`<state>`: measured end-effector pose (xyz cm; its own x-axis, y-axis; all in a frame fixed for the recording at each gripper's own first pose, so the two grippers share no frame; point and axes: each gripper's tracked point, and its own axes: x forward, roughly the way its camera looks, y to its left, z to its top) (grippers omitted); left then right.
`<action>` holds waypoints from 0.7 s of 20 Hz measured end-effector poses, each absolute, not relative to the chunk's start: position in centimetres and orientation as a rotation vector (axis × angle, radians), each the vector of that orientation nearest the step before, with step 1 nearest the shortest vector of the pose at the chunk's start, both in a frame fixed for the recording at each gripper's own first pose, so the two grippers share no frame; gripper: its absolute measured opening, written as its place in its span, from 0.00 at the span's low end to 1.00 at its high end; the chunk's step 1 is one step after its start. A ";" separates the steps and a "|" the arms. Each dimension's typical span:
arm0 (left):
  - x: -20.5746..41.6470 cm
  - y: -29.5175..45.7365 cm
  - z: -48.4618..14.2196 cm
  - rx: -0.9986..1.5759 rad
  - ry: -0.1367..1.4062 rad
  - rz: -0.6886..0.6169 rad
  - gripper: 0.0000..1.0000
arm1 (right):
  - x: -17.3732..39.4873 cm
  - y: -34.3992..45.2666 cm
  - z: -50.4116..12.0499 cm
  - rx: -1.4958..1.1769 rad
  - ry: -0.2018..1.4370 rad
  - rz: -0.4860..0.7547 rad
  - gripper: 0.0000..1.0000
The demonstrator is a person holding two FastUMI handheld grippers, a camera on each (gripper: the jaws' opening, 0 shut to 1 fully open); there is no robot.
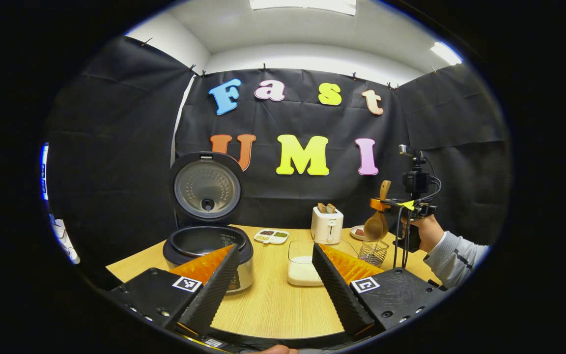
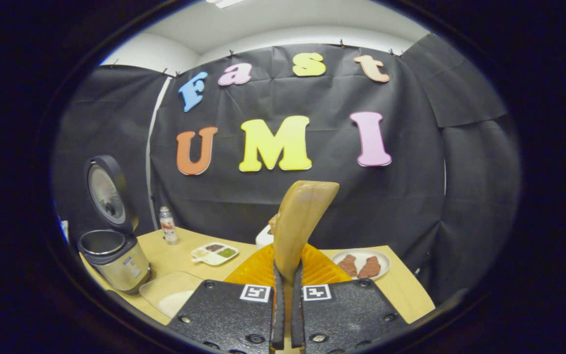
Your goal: Close the left gripper, press the button to open the rice cooker; take a wooden spoon from the chopstick holder with the right hand, scoop a spoonful of rice and pour it into the rice cooker, then put the wooden spoon back into the chopstick holder.
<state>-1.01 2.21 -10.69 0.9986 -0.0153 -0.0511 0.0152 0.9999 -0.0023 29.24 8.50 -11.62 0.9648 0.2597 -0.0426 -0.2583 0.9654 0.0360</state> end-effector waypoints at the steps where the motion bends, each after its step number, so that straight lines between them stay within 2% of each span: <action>1: -1.2 2.3 -10.7 0.001 0.051 -0.016 0.95 | 29.1 9.8 -11.5 0.032 0.046 0.277 0.11; 9: -2.0 4.1 -11.2 0.008 0.051 0.003 0.95 | 28.8 18.5 -15.0 0.064 0.106 0.358 0.11; 14: -2.5 5.2 -10.7 0.002 0.037 0.010 0.95 | 29.9 20.6 -20.0 -0.017 0.153 0.335 0.11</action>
<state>-2.54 5.22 -10.68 0.9993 0.0104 -0.0367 -0.0103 0.9999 0.0025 29.86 20.59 -20.05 0.9329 0.3260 -0.1529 -0.3287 0.9444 0.0084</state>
